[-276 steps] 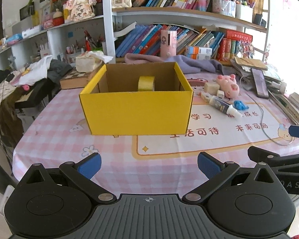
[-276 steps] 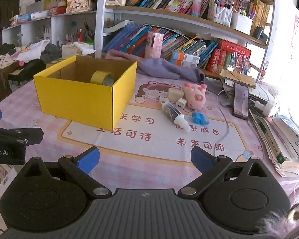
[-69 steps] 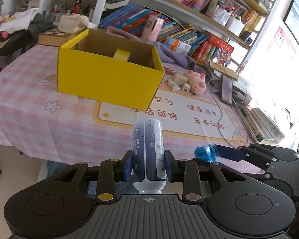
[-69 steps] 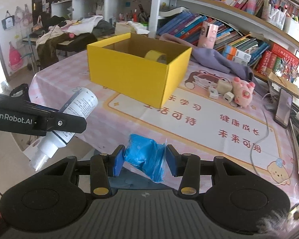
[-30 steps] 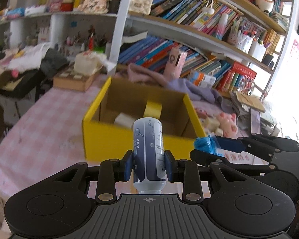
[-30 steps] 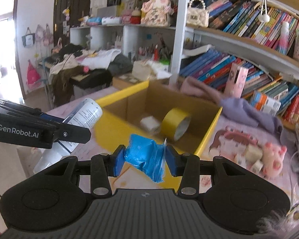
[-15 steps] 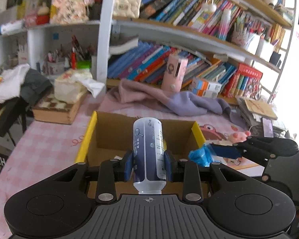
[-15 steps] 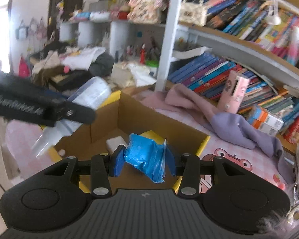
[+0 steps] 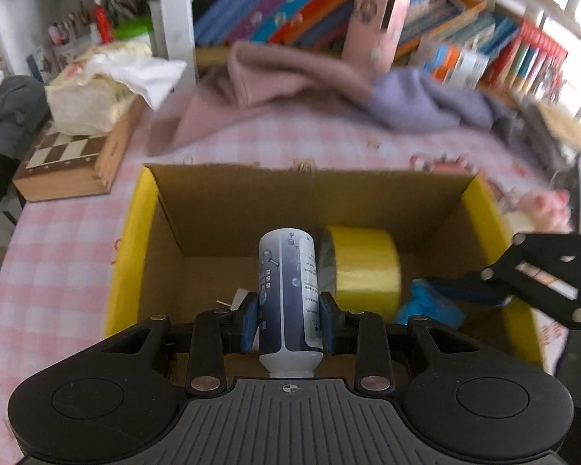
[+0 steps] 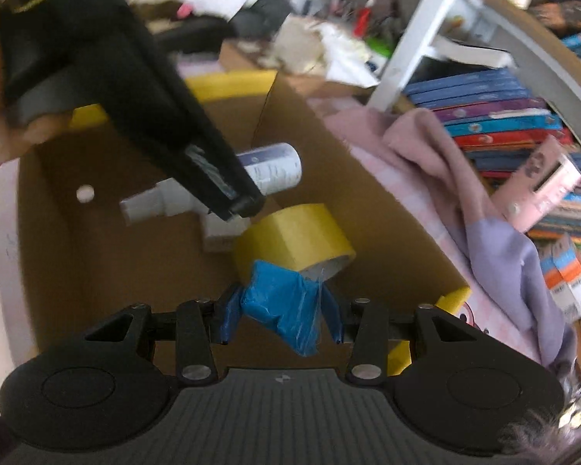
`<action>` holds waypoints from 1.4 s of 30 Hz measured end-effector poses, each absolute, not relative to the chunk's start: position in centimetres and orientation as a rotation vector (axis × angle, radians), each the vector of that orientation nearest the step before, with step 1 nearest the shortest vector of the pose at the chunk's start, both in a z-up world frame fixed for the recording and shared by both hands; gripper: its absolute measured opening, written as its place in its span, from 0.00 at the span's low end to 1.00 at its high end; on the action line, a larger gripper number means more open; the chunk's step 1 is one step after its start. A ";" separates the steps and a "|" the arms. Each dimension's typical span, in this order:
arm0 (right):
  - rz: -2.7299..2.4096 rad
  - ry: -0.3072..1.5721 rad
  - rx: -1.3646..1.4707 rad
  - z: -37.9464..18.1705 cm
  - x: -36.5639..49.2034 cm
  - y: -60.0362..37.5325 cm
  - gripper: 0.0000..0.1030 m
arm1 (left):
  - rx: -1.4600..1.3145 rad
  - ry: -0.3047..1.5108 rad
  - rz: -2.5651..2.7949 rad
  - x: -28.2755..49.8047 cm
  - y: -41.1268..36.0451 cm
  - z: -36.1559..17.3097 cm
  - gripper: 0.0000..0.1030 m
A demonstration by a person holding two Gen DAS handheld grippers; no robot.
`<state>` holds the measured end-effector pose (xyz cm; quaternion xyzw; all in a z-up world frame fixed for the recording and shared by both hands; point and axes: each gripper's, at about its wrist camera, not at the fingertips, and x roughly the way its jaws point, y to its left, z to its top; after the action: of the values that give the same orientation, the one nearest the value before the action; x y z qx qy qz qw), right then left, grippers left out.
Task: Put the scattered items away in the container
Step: 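Lower the glue tube into the box with left tool while right tool lowers the blue bag in, then open both tools and withdraw them up out of the box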
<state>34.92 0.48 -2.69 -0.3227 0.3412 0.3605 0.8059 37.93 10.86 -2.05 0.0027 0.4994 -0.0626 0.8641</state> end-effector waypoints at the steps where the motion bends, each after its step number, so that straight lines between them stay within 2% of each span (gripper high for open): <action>1: 0.781 0.735 -0.707 -2.9 35.1 0.6 0.40 | 0.014 1.056 -0.130 38.3 10.7 -2.3 0.30; 7: 0.802 0.762 -0.765 -4.0 35.7 1.0 0.38 | 0.031 1.077 -0.131 40.0 10.2 -2.8 0.30; 12: 0.801 0.786 -0.755 -4.3 36.3 0.9 0.32 | 0.003 1.087 -0.125 40.7 10.5 -3.1 0.30; 17: 0.798 0.793 -0.734 -4.3 36.6 0.9 0.32 | -0.013 1.092 -0.128 40.6 10.5 -3.5 0.31; 20: 0.790 0.778 -0.717 -4.0 36.5 0.8 0.38 | -0.007 1.060 -0.145 40.4 10.3 -3.0 0.38; 22: 0.788 0.769 -0.714 -3.8 36.3 0.8 0.42 | 0.024 1.033 -0.140 40.1 10.0 -2.3 0.55; 27: 0.782 0.751 -0.682 -2.9 35.8 0.4 0.50 | 0.053 0.953 -0.128 38.6 9.9 -0.3 0.67; 32: 0.769 0.712 -0.644 -1.3 34.5 -0.5 0.52 | 0.020 0.871 -0.124 36.2 10.1 2.1 0.68; 35: 0.751 0.678 -0.615 -0.1 33.6 -1.2 0.57 | 0.012 0.806 -0.121 34.3 10.1 3.8 0.70; 37: 0.738 0.650 -0.593 0.7 32.8 -1.7 0.58 | 0.008 0.755 -0.116 32.8 10.1 5.0 0.74; 42: 0.709 0.595 -0.542 2.6 30.7 -2.6 0.59 | 0.014 0.666 -0.096 29.2 10.1 7.1 0.76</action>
<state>30.70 -2.65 2.58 -0.2580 0.2835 0.3376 0.8597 29.19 10.07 7.06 0.0070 0.3269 -0.0473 0.9438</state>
